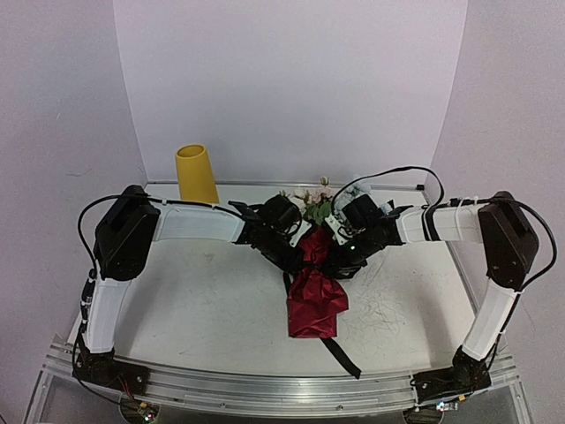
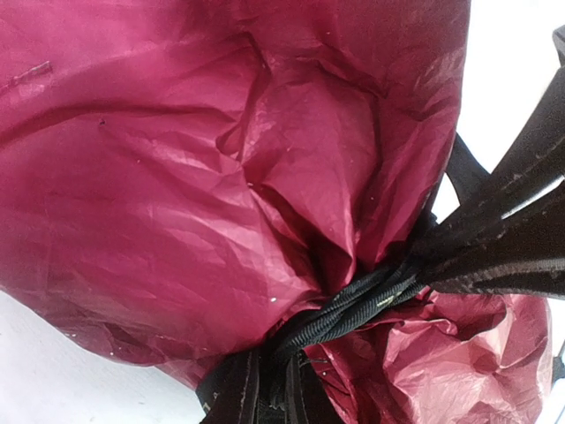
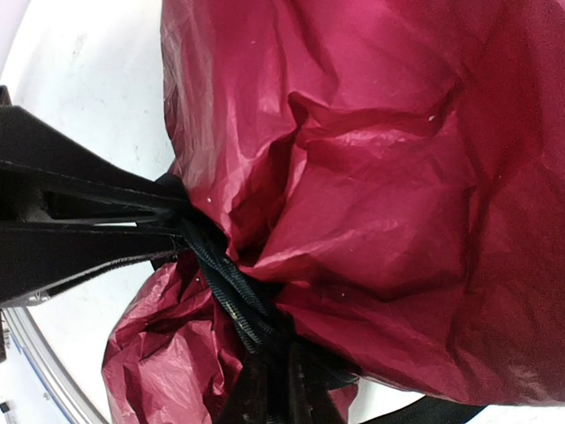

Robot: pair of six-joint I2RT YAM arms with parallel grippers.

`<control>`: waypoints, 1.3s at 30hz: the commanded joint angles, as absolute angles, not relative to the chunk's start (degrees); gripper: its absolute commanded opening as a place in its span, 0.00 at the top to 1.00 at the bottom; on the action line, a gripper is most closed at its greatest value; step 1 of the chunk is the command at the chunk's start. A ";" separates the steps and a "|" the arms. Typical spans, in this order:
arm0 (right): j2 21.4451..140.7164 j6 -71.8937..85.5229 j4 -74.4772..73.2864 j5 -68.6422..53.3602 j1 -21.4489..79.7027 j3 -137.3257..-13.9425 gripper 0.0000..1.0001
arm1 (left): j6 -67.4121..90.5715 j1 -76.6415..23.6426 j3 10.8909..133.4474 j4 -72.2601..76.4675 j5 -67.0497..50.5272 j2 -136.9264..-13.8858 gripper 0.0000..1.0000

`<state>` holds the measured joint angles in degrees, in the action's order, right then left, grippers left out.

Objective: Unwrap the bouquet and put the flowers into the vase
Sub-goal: Untie the ribbon from the wrapping paper.

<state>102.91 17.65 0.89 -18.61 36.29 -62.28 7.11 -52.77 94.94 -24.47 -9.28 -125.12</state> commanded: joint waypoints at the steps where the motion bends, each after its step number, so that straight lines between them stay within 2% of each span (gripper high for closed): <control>1: 101.91 18.39 -2.09 -18.03 36.12 -64.41 0.95 | 7.31 -52.65 96.42 -24.37 -8.19 -121.73 0.90; 4: 101.29 19.02 -2.11 -17.46 36.12 -64.52 0.99 | 7.75 -52.67 95.92 -24.55 -7.75 -121.43 0.91; 8: 100.36 19.43 -2.11 -17.18 36.12 -63.97 1.00 | 8.44 -52.65 96.01 -24.78 -7.42 -121.25 0.94; 10: 99.88 19.58 -2.09 -17.29 36.13 -63.47 0.95 | 8.52 -52.65 95.98 -24.79 -7.40 -121.02 0.94; 12: 99.76 19.67 -1.94 -17.81 36.13 -63.29 0.84 | 8.34 -52.67 95.95 -24.76 -7.84 -120.71 0.94; 15: 100.44 19.66 -1.35 -18.45 36.12 -63.68 0.78 | 7.92 -52.65 96.05 -24.78 -9.36 -120.50 0.94; 25: 104.70 19.20 -1.25 -19.96 36.12 -67.38 0.79 | 7.95 -52.65 97.44 -24.79 -11.22 -121.17 0.94; 35: 104.99 19.07 -1.25 -20.48 36.12 -67.48 0.80 | 8.36 -52.65 99.76 -24.79 -12.31 -121.97 0.98; 39: 105.82 18.99 -1.30 -21.00 36.13 -68.09 0.84 | 8.35 -52.65 100.06 -24.79 -13.06 -122.08 1.00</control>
<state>104.35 19.46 0.80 -19.36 36.29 -65.83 7.99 -52.77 97.19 -25.35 -11.84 -124.53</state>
